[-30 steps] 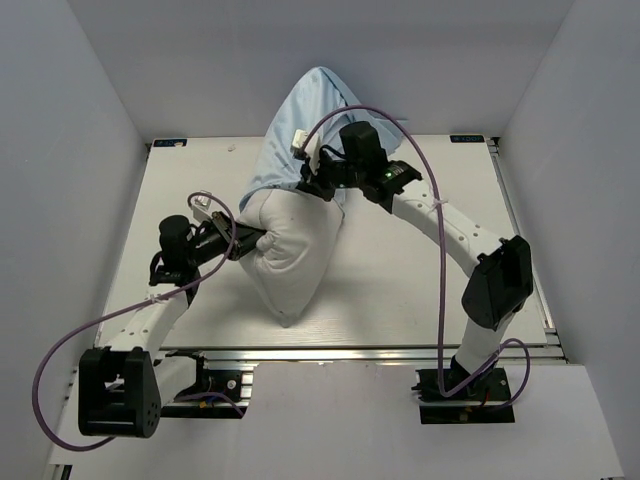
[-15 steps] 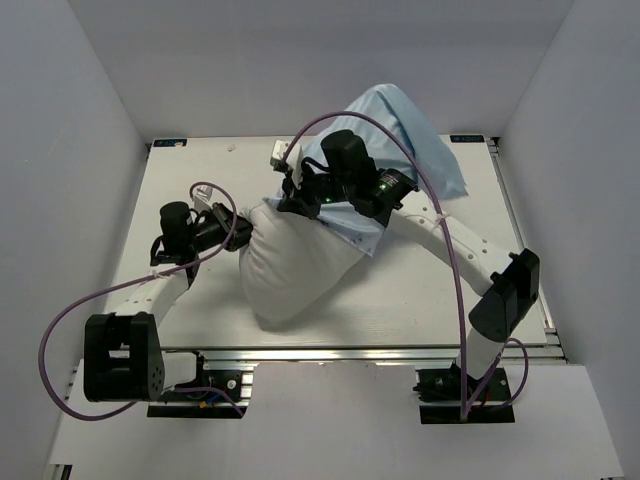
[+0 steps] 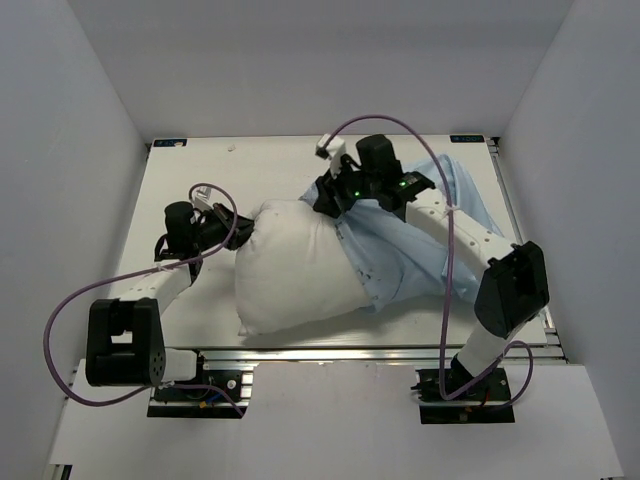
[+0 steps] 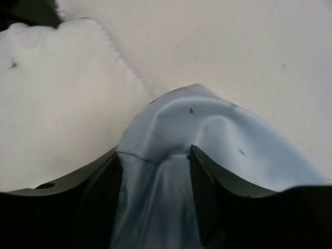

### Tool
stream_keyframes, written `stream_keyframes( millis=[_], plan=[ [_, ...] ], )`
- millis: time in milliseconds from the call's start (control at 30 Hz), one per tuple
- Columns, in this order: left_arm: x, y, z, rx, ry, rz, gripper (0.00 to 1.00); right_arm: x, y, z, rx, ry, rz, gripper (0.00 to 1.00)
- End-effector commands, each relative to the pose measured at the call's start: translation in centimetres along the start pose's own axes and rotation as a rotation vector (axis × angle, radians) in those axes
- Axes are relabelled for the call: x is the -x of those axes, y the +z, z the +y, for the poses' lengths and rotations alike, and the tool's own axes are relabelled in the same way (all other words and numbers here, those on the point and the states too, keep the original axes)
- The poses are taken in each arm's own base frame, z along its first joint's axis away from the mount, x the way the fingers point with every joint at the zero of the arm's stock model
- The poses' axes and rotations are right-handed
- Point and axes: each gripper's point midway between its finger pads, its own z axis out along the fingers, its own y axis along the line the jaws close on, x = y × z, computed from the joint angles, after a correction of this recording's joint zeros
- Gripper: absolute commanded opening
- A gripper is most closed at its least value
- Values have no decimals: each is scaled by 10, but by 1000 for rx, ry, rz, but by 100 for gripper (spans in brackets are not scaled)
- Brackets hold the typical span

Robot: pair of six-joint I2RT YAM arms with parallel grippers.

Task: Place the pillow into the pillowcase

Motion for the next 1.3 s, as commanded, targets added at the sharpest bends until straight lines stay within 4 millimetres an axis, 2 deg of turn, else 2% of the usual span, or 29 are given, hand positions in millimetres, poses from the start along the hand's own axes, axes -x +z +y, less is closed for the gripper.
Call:
stream_keyframes(
  millis=[0,33,67,133,167,200,267,300,367,400,467,500,633,833,900,967,1033,1167,1200,1267],
  plan=[
    [3,3,-2,-5,43,-13,0,47,-47,-24,-90,-83,-146,62],
    [2,4,0,-2,34,-13,0,56,-57,-25,-112,-111,-165,65],
    [4,4,0,-4,36,-21,0,72,-77,-22,-138,-170,-206,67],
    [7,5,1,2,12,-40,0,81,-95,-18,-167,-215,-240,79],
    [9,6,1,-4,6,-54,0,92,-115,-10,-182,-249,-282,84],
    [11,6,1,-7,-3,-64,0,81,-116,-6,-179,-253,-270,89],
    [14,7,-1,-30,-36,-88,0,70,-129,4,-177,-257,-276,89],
    [15,9,-1,-42,-52,-92,0,47,-123,9,-152,-244,-234,89],
    [19,10,-6,-69,-72,-102,0,21,-123,20,-108,-214,-165,88],
    [20,10,-7,-72,-72,-104,0,1,-120,27,-76,-159,-131,82],
    [23,11,-8,-69,-72,-111,0,-11,-125,40,-48,-133,-142,75],
    [24,11,-9,-72,-69,-113,0,-30,-121,42,-46,-70,-112,69],
    [25,11,-12,-75,-67,-118,0,-58,-118,33,-117,-21,-63,66],
    [22,9,-11,-72,-71,-113,0,-65,-103,22,-150,-2,-41,68],
    [21,8,-12,-76,-68,-113,0,-66,-98,21,-152,-12,-36,60],
    [20,7,-12,-75,-69,-113,0,-63,-93,25,-129,-28,-38,44],
    [20,7,-11,-75,-69,-113,0,-60,-87,36,-88,-43,-40,34],
    [20,7,-15,-86,-61,-109,0,-42,-78,58,4,-83,-71,3],
    [21,7,-15,-87,-61,-107,0,-26,-79,63,20,-87,-102,0],
    [22,8,-20,-99,-51,-99,0,-9,-73,78,79,-102,-130,0]
  ],
)
